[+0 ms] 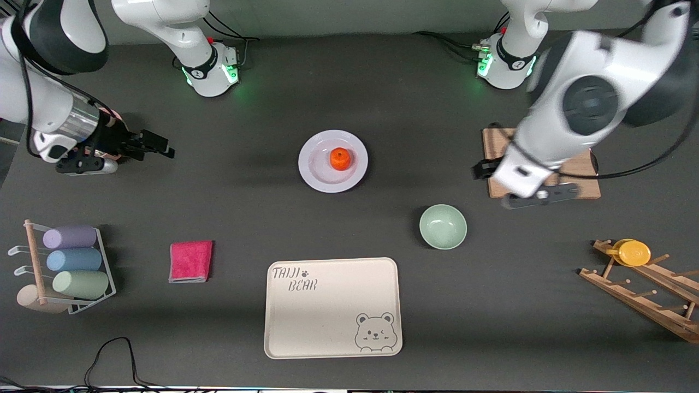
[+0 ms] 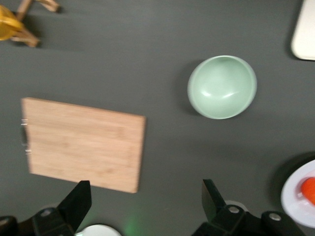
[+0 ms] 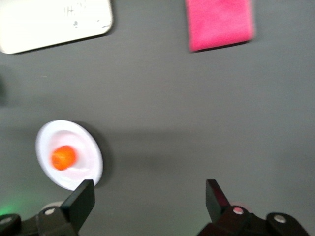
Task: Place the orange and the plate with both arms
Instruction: 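Withdraw the left gripper while the right gripper reaches the plate rim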
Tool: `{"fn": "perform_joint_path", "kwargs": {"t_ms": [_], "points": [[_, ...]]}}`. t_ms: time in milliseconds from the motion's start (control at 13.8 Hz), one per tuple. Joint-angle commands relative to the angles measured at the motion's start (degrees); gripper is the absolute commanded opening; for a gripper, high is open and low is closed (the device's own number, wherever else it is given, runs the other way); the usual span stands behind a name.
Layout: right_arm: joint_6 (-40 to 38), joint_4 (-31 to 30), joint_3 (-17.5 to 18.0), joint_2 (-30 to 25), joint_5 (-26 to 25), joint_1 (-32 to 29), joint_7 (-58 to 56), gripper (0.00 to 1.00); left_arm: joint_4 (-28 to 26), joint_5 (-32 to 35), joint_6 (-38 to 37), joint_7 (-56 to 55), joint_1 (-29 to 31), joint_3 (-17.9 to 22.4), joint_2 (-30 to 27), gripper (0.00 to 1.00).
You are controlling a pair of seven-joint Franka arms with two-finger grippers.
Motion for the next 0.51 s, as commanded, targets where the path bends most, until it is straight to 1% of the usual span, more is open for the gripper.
{"fn": "perform_joint_path", "kwargs": {"t_ms": [0,145,217,289,362,434], "points": [[2.7,-3.4,0.3,2.6,10.2,0.6,-7.7,1.00,-2.6,-0.5,-2.9,10.2,-1.2,7.9,-5.2,1.00],[3.4,-5.2,0.3,6.9,20.4,0.7,-15.7,1.00,-4.0,0.0,-3.1,18.4,-1.1,14.0,-7.8,1.00],[3.5,-5.3,0.4,10.5,24.4,0.7,-18.3,1.00,-4.9,0.4,-3.0,20.8,-0.8,15.7,-9.0,1.00],[3.8,-5.5,0.8,13.4,29.0,0.7,-23.0,1.00,-4.9,2.9,-3.1,21.8,-0.4,15.9,-9.9,1.00],[3.8,-6.1,1.0,16.7,35.1,0.8,-29.4,1.00,-4.7,4.9,-3.4,22.3,0.2,15.9,-10.8,1.00],[3.8,-6.0,1.5,20.7,39.0,0.8,-35.5,1.00,-4.7,5.2,-3.9,22.4,3.2,15.0,-11.6,1.00]]}}
